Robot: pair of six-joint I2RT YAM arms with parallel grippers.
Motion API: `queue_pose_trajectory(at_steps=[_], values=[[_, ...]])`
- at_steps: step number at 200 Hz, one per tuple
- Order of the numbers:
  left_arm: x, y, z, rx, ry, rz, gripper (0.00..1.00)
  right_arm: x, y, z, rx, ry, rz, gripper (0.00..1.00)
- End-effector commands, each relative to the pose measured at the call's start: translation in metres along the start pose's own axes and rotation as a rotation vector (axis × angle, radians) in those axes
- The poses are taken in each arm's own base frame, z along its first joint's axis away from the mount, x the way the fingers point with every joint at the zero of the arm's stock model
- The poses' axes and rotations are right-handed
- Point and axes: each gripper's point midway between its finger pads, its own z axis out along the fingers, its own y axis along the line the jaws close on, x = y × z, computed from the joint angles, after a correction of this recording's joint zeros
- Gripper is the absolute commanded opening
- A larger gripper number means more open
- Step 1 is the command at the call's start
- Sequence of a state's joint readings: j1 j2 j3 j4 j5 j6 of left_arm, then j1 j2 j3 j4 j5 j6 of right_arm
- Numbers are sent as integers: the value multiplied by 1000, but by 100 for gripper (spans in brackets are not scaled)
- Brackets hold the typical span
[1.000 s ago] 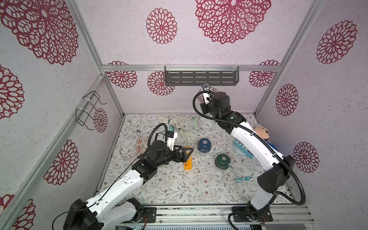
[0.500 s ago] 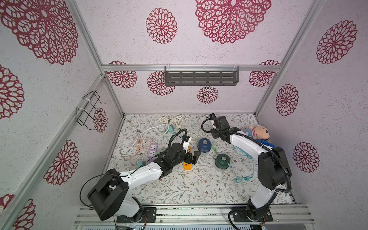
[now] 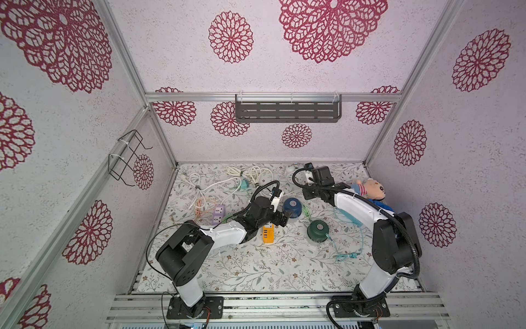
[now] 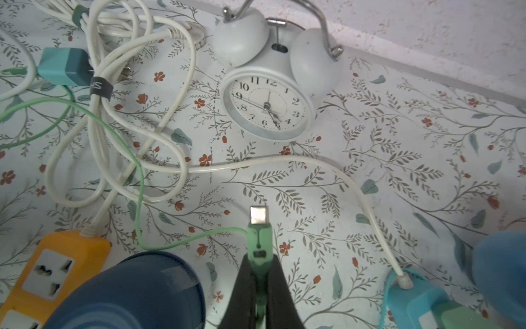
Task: Charge the cordless meat grinders
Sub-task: Pick up the cordless meat grinder at the center of the board.
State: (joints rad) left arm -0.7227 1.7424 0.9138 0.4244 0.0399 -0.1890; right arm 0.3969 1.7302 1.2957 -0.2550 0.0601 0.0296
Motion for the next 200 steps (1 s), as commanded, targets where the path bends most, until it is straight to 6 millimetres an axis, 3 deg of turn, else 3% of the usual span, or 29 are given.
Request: queue_pose_trajectory(at_steps=[1,53,93,144,172,176,200], values=[[6,-9,12,76,44,69,97,12,11,5,-69,45,37,0],[13,-24,28,157,142,143,97,32,26,17,-142,98,55,0],[17,-23,40,151,199,174,97,44,41,23,-201,116,69,0],[26,-21,50,133,218,182,97,45,51,20,-261,102,117,0],[19,-23,52,121,208,193,97,45,55,18,-286,98,129,0],[36,-22,59,119,242,192,97,46,55,17,-289,98,132,0],[38,-18,63,86,246,195,98,49,56,16,-294,99,134,0]])
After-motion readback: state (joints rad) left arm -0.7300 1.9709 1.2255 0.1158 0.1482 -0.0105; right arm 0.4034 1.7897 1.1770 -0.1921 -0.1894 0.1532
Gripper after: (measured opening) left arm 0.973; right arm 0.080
